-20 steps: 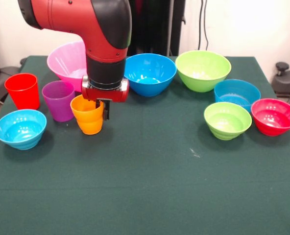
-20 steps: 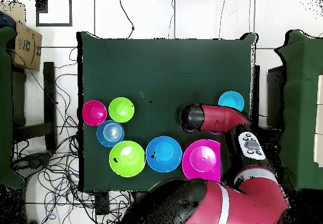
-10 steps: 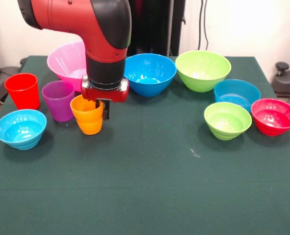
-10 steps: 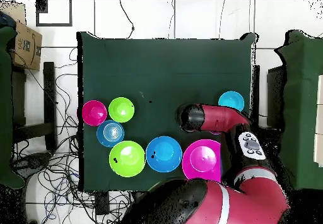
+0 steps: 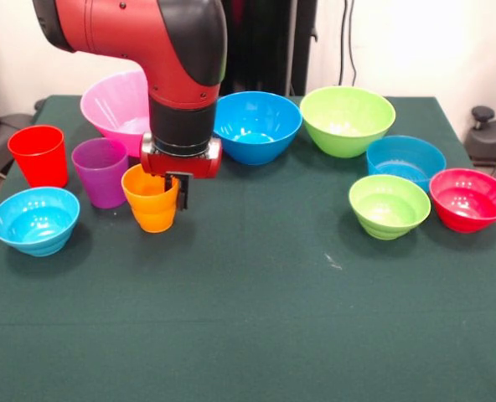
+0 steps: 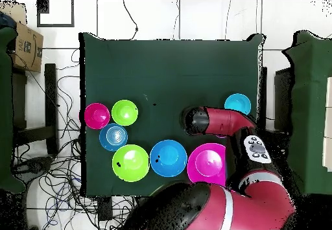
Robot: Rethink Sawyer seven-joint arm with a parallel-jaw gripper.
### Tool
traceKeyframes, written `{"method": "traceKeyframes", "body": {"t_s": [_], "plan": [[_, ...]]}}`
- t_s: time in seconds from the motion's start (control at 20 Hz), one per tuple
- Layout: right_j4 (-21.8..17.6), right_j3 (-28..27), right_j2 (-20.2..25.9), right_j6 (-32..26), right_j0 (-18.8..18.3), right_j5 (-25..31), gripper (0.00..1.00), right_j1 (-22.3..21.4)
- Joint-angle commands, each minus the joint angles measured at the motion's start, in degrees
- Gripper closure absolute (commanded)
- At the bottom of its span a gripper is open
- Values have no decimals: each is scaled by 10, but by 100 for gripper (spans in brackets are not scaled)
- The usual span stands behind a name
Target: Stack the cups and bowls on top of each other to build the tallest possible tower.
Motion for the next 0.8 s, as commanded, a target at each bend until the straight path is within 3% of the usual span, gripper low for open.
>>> {"method": "traceKeyframes", "body": {"t_s": [0.05,0.8], "plan": [[32,-18,27,111,32,-44,100,29],[91,-16,-6,139,85,-61,100,32]]}}
